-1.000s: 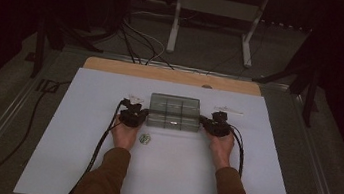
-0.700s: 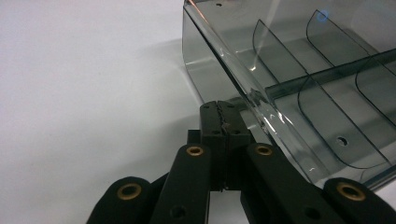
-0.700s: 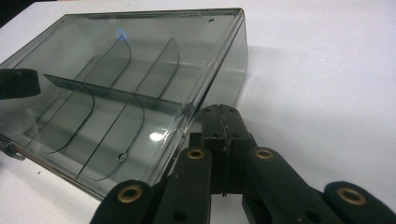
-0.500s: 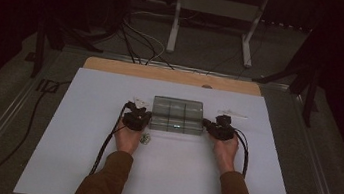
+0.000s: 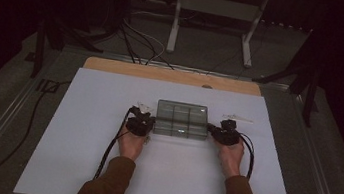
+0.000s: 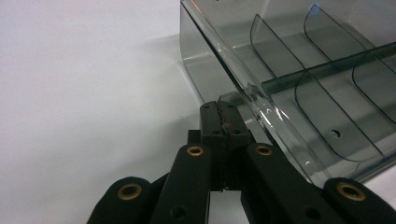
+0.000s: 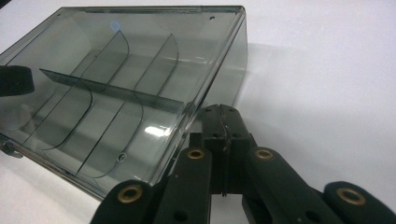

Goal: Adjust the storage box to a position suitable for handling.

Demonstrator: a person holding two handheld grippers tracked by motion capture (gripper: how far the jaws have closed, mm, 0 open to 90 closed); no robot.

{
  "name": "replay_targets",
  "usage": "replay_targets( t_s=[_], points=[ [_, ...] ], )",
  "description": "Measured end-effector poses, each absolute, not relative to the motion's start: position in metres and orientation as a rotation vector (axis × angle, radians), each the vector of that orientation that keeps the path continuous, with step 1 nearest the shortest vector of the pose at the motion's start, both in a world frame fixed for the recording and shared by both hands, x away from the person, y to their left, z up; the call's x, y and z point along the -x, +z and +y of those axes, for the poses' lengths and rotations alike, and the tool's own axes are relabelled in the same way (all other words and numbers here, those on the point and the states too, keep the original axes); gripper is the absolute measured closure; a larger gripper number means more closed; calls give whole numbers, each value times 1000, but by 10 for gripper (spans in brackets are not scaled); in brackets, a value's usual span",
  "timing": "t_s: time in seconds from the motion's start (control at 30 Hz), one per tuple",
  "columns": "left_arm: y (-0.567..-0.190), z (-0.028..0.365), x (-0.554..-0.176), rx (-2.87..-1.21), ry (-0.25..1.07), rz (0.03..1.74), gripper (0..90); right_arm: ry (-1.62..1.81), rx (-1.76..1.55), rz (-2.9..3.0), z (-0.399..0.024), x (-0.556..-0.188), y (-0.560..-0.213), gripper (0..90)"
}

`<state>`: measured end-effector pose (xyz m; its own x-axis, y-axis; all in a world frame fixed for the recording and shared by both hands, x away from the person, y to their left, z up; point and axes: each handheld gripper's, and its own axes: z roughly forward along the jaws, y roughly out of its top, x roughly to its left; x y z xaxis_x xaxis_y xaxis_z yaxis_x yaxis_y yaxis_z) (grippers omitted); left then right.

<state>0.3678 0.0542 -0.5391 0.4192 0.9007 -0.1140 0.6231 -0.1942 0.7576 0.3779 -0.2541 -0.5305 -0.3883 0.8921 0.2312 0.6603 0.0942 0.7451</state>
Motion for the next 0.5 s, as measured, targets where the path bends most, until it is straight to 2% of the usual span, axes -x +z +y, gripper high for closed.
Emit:
replay_targets(
  t_s=[0.5],
  points=[
    [-541, 47, -335, -1915, 479, 1253, 900, 1186, -1523, 2107, -266, -353, -530, 900]
  ],
)
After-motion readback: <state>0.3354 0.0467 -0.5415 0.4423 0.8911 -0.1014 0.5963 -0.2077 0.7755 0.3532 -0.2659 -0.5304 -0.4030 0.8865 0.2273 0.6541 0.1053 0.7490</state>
